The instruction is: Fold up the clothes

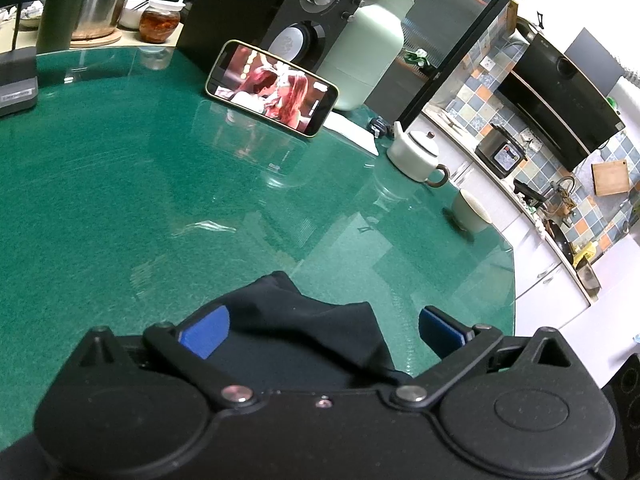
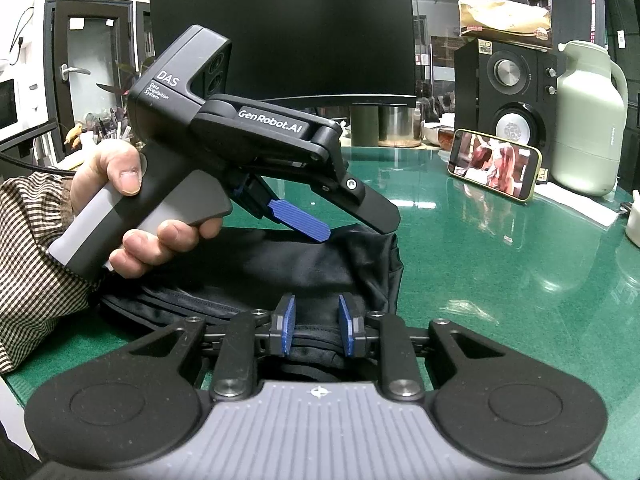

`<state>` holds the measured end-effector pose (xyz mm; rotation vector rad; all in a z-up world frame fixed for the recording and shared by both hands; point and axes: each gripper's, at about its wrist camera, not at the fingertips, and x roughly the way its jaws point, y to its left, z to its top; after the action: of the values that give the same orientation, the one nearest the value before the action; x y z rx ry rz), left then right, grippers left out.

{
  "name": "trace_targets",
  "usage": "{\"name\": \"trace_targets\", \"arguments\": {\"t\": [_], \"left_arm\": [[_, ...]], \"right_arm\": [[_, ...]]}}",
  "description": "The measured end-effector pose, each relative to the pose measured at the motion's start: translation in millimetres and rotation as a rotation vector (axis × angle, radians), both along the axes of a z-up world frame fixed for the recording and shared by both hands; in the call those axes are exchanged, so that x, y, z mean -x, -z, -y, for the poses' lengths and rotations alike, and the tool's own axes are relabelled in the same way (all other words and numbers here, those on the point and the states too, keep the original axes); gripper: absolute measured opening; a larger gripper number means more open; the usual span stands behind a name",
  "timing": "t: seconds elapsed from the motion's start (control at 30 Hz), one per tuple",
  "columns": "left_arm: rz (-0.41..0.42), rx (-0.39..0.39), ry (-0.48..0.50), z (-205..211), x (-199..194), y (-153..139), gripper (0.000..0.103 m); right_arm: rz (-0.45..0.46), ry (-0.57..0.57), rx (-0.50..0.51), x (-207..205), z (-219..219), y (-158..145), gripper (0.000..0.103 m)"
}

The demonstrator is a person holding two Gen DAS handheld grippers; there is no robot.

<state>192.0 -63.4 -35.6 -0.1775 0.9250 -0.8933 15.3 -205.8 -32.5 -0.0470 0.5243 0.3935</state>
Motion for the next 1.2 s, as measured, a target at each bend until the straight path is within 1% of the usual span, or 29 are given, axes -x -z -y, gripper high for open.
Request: {"name": "trace_targets", "arguments": {"t": [0.97,1.03,1.1,1.2], "left_arm": [[0.006,-0.002,0.000,2,3,1,0.102],[0.004,0.001,-0.003,2,3,1,0.102],[-0.003,0.005,-0.011,1,2,0,0.102],[-0.017,0.013,-0.026,-2,1,-2,0.102]], "right_arm": [[-0.003,0.000,-0.005,3,0,-2,0.025],[-0.009,-0.001,-0.007,5,2,-2,0.026],[-0.019,-0.002,-0.009,7,4,-3,0.029],[-0.023,0.004,-0.002,16,8,-3,0.029]]}}
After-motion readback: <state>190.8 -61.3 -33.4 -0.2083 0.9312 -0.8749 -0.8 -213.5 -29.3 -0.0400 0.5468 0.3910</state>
